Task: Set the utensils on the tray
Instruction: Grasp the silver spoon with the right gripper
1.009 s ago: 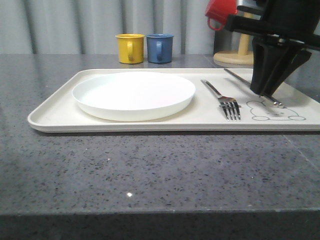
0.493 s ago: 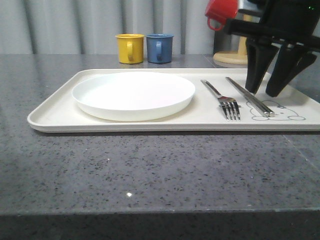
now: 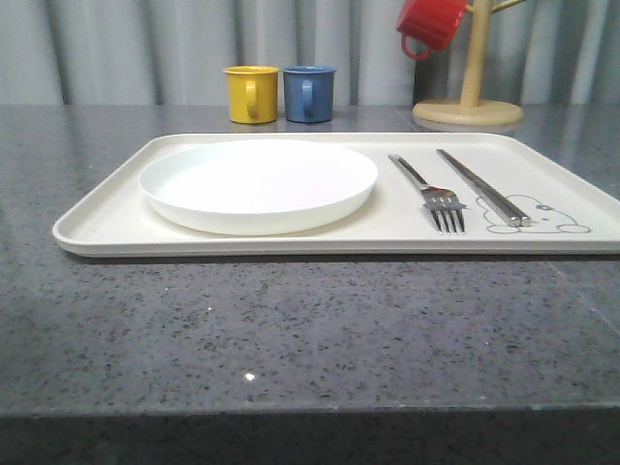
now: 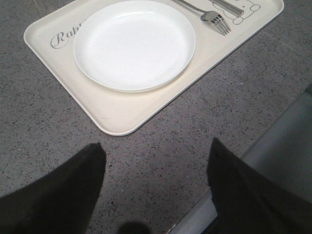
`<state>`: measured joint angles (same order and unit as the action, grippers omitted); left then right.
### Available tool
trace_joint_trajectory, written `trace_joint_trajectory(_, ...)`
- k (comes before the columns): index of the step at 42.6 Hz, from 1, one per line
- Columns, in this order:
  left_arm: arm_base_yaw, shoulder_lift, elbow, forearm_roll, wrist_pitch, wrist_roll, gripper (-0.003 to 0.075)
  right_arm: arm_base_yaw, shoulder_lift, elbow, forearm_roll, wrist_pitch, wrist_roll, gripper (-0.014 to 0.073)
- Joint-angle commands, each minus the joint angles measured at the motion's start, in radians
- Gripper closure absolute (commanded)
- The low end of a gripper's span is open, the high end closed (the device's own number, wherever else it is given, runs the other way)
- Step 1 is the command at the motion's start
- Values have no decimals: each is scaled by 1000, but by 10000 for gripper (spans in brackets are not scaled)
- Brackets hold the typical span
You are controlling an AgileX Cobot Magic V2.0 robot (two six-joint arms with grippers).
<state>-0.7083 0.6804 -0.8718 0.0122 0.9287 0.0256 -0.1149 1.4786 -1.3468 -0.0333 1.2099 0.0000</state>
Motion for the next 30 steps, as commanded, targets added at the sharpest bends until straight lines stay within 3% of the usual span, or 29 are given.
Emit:
trace_joint_trajectory(1,-5,-2,-26,-3,-64,-10,282,-66,4,-17,-11,-23,-32,264)
trace_joint_trajectory(25,-5,-2,-26,-3,-64,-10,282,-133,205,-25,-17,-165,-70,265)
trace_joint_trajectory(30,-5,-2,-26,-3,-64,-10,282,-133,216,-28,-12,-161,-70,310)
